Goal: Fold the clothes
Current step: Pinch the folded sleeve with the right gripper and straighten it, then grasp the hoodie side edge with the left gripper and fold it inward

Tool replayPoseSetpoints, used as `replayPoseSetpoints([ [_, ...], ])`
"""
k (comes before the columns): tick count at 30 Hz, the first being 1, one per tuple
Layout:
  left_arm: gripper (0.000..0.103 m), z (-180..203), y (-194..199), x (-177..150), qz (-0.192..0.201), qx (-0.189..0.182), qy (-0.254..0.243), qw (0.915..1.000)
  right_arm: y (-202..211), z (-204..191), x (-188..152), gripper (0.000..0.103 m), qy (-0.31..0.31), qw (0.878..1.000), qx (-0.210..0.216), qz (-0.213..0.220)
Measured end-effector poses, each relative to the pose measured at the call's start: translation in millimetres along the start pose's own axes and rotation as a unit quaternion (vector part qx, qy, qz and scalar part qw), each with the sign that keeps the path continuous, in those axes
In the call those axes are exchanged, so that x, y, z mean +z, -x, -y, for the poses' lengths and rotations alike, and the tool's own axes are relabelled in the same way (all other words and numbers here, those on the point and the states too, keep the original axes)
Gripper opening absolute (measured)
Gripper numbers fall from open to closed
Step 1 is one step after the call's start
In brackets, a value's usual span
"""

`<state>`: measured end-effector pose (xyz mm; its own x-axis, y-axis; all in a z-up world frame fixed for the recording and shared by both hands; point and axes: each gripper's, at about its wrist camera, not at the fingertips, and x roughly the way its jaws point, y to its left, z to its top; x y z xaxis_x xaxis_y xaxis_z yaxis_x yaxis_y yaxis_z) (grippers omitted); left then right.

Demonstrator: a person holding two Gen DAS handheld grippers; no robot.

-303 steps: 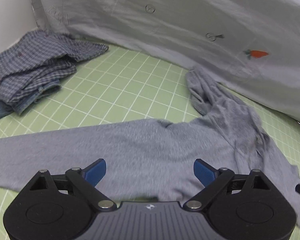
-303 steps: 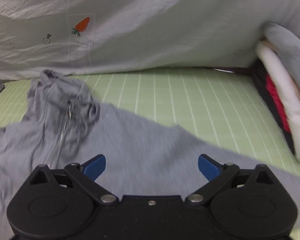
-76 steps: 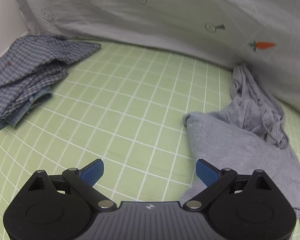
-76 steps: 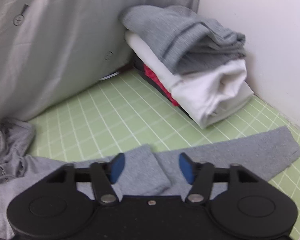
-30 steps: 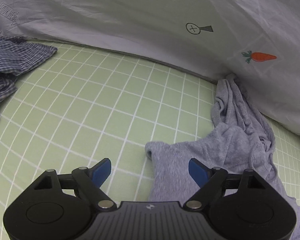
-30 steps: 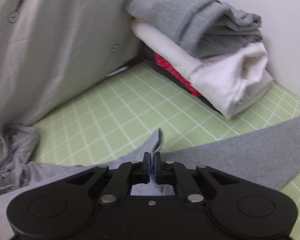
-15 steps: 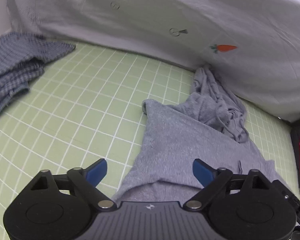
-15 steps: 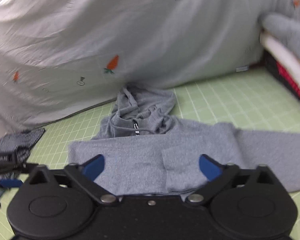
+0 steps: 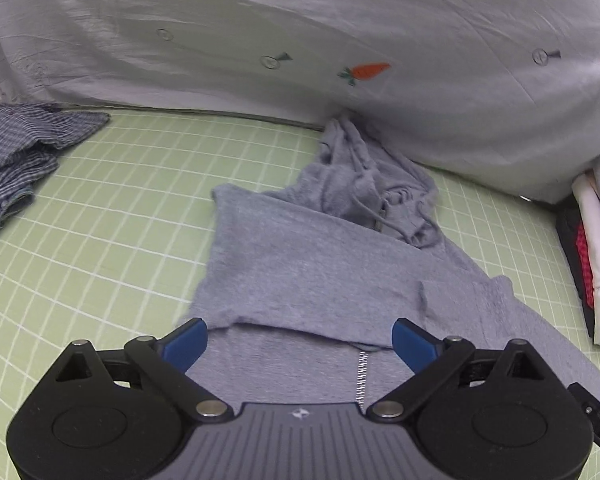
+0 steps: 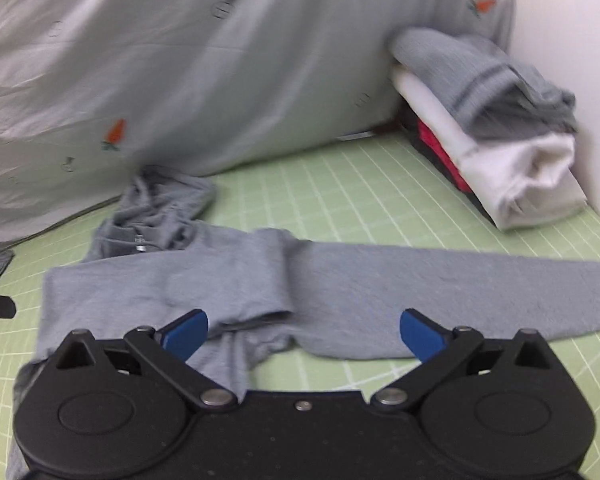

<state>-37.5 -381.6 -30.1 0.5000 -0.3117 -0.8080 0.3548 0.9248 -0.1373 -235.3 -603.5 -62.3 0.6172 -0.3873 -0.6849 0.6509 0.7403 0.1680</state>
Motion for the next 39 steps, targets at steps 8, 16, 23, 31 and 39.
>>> replayPoseSetpoints([
  [8, 0.096, 68.4, -59.9, 14.6, -0.031, -0.019, -0.045, 0.9983, -67.9, 58.6, 20.1, 0.103, 0.008, 0.998, -0.057, -0.032],
  [16, 0.061, 120.0, -132.0, 9.7, -0.105, -0.056, -0.105, 0.9873, -120.1, 97.0, 28.0, 0.103, 0.001, 0.994, -0.091, -0.068],
  [23, 0.060, 133.1, -157.9, 4.8, -0.112, -0.067, -0.121, 0.9839, -134.2, 103.9, 19.0, 0.103, -0.006, 0.990, -0.110, -0.086],
  [31, 0.008, 129.5, -150.8, 10.5, -0.095, -0.068, -0.127, 0.9849, -136.0, 100.5, 18.7, 0.103, -0.009, 0.990, -0.118, -0.077],
  [39, 0.007, 73.3, -101.4, 35.9, -0.031, -0.004, -0.128, 0.9913, -134.1, 100.4, 16.8, 0.103, -0.012, 0.990, -0.122, -0.071],
])
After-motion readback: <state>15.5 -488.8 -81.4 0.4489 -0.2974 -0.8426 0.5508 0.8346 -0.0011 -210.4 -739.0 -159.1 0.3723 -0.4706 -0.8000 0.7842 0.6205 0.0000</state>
